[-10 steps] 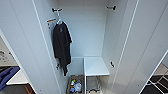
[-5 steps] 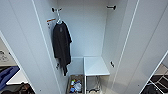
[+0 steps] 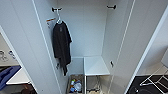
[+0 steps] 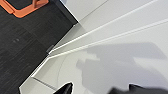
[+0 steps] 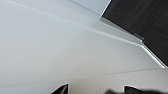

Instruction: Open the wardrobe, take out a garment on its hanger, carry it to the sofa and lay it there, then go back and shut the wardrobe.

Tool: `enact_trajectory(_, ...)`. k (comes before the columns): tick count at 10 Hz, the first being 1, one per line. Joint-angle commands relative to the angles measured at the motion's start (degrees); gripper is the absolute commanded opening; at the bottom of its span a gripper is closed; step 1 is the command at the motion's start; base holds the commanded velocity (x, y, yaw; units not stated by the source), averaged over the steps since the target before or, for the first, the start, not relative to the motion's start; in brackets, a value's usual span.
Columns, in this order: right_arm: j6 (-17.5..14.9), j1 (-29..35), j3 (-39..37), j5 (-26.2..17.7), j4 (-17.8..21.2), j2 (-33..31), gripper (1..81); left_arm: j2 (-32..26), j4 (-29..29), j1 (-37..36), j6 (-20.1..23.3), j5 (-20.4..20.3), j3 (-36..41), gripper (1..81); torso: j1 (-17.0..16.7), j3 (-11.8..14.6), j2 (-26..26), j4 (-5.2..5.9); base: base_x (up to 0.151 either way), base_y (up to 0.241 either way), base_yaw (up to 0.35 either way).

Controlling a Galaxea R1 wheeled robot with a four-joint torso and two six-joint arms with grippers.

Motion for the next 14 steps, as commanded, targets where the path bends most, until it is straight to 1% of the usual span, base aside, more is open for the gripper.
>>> enact_trajectory(1,-0.57,0.35,-1.66,0.0,-9.26,7.67,81.1,8.76,2.74,-4.13,0.71,4.52,-1.99,81.1,0.0,0.0,0.0,0.0,0.0,0.0,0.0)
enact_trajectory(2,-0.83,-0.18,-1.57,0.0,-10.31,8.8,81.1,12.68,4.83,-3.0,0.71,4.69,-4.42,81.1,0.02,0.0,0.0,0.0,0.0,0.0,0.0)
enact_trajectory(4,-0.83,-1.32,-4.2,-0.17,-14.17,12.4,81.1,19.82,11.24,-0.18,0.71,6.0,-9.01,81.1,0.04,-0.02,0.02,0.02,0.0,0.0,0.0)
enact_trajectory(5,-0.83,-2.28,-5.52,-0.7,-16.1,14.08,81.1,22.9,14.42,1.56,0.71,7.76,-11.73,81.1,0.06,-0.02,0.04,0.02,0.0,0.0,0.0)
enact_trajectory(6,-0.83,-4.13,-7.2,-1.4,-18.58,15.05,81.1,24.67,17.07,4.12,0.89,8.38,-13.94,81.1,0.04,-0.02,0.04,0.02,0.0,0.0,0.0)
enact_trajectory(7,-0.74,-6.93,-9.92,-2.37,-21.83,15.84,81.1,25.99,20.93,8.05,0.98,8.38,-16.23,81.1,0.06,-0.05,0.04,0.02,0.0,0.0,0.0)
enact_trajectory(8,-0.74,-10.17,-13.35,-2.55,-25.96,16.9,81.1,27.05,24.8,12.17,1.06,8.3,-18.78,81.1,0.06,-0.05,0.04,0.02,0.0,0.0,0.0)
enact_trajectory(9,-0.74,-13.61,-17.13,-2.55,-29.56,18.21,81.1,27.66,28.23,16.31,1.33,7.68,-19.83,81.1,0.09,-0.05,0.04,0.02,0.0,0.0,0.0)
enact_trajectory(10,-0.74,-16.77,-21.79,-2.55,-33.96,20.15,81.1,28.28,32.45,20.27,2.56,7.07,-20.01,81.1,0.09,-0.05,0.04,0.02,0.0,0.0,0.0)
enact_trajectory(11,-0.83,-20.29,-28.5,-2.55,-39.63,23.29,81.1,28.89,36.91,24.49,4.13,3.4,-19.84,81.1,0.09,-0.05,0.04,0.02,0.0,0.0,0.0)
enact_trajectory(12,-1.27,-23.72,-33.48,-2.46,-42.31,25.86,81.1,29.24,39.04,28.11,4.4,1.44,-19.74,81.1,0.06,-0.05,0.04,0.02,0.0,0.0,0.0)
enact_trajectory(13,-1.36,-26.8,-39.19,-2.37,-43.45,29.03,81.1,29.86,41.41,31.71,4.4,-0.4,-19.74,81.1,0.06,-0.05,0.04,0.02,0.0,0.0,0.0)
enact_trajectory(14,-1.62,-29.87,-45.4,-1.76,-43.97,32.43,81.1,30.82,45.07,34.87,4.4,-3.98,-19.83,81.1,0.06,-0.02,0.04,0.02,0.0,0.0,0.0)
